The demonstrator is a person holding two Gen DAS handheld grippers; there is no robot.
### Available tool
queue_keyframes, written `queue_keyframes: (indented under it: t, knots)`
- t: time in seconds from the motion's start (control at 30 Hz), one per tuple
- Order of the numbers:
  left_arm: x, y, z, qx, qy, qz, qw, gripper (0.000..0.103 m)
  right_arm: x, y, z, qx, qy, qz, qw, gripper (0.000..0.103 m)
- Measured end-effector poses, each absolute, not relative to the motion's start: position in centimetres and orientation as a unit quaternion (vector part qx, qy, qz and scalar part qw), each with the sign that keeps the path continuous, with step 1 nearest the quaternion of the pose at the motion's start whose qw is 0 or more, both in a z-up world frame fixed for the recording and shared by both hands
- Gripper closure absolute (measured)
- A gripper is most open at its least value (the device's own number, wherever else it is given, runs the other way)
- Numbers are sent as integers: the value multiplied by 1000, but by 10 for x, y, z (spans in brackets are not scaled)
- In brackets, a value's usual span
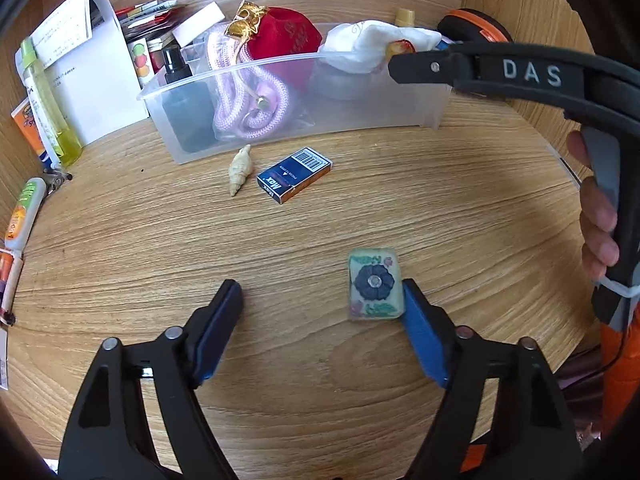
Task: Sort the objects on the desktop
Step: 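Grasp the green square packet with left while right grasps small round charm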
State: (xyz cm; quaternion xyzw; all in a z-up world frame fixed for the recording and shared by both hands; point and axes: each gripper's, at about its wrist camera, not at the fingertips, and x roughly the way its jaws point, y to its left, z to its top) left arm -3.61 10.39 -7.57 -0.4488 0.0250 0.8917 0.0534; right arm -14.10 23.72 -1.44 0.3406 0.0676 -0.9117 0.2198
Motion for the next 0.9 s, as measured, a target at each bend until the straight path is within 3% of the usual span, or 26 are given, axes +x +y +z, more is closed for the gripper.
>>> queue_keyframes:
  t: [0.13,0.37,0.57,0.7,0.9]
  knots:
    - [-34,103,-76,-443,30,895,55,32,-143,232,-14,335,73,-915,215,71]
    - [-33,101,-74,-438,34,896,60,61,-149,226,-15,331,78,-918,202,74]
    - [-31,96,-74,-434,33,899,57,72,-155,227,-19,345,73,-915,196,81]
    - [-29,90,-73,-433,29,900,49,87,-156,228,-21,347,65,-914,200,88]
    - [-26,78,-71,-429,4,902,45,90,-153,232,-18,347,56,-912,210,92]
